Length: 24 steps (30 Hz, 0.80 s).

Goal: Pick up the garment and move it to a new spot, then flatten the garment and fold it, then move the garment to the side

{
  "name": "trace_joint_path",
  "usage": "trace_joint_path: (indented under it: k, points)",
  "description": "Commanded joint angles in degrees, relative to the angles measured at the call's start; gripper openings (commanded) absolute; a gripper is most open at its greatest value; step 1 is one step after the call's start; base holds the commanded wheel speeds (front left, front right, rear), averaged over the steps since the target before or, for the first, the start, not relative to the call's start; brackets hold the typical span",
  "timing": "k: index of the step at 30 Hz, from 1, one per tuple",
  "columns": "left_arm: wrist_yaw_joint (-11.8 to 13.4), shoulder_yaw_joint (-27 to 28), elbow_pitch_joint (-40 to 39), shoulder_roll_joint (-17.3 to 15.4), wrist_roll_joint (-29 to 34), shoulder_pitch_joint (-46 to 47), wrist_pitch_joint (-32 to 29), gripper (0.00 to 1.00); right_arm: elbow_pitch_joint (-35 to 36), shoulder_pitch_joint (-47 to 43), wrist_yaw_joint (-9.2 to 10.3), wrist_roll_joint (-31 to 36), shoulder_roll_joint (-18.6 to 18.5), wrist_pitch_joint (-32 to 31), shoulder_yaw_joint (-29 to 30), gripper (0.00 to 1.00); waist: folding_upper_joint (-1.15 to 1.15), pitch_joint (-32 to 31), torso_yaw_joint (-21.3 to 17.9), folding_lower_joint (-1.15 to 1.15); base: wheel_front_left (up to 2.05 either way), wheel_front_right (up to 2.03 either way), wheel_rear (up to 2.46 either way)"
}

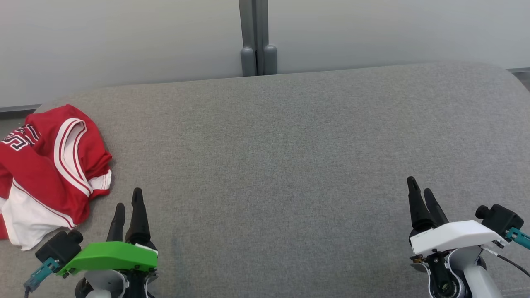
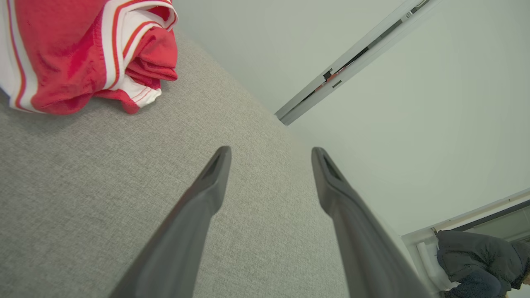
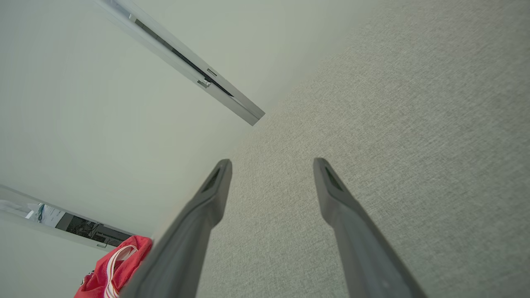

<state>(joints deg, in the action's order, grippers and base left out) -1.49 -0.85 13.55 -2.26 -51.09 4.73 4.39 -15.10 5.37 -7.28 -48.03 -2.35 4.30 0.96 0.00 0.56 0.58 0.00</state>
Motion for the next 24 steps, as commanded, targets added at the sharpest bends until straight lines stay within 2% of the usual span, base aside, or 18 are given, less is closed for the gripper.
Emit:
trace_joint_path:
  k: [1,14,24]
  points:
    - [0.19,-0.46,-0.16,-0.43,2.79,0.4,0.62,1.0,0.56,1.54,-0.25,2.3,-0.36,0.75,-0.15,1.0,0.0,0.04,0.04,0.0,0.0,0.0,0.0]
    - [0.42,-2.2,1.43,-0.86,15.4,0.76,2.89,1.0,-1.46,1.73,-0.27,13.56,-0.43,2.99,-1.61,1.0,0.0,0.03,0.09,0.0,0.0,0.0,0.0]
    - [1.07,-3.25,1.75,-0.91,22.33,0.18,4.45,1.0,-2.89,1.99,-0.28,20.11,-0.47,4.57,-2.07,1.0,0.0,-0.17,0.17,0.0,0.0,0.0,0.0]
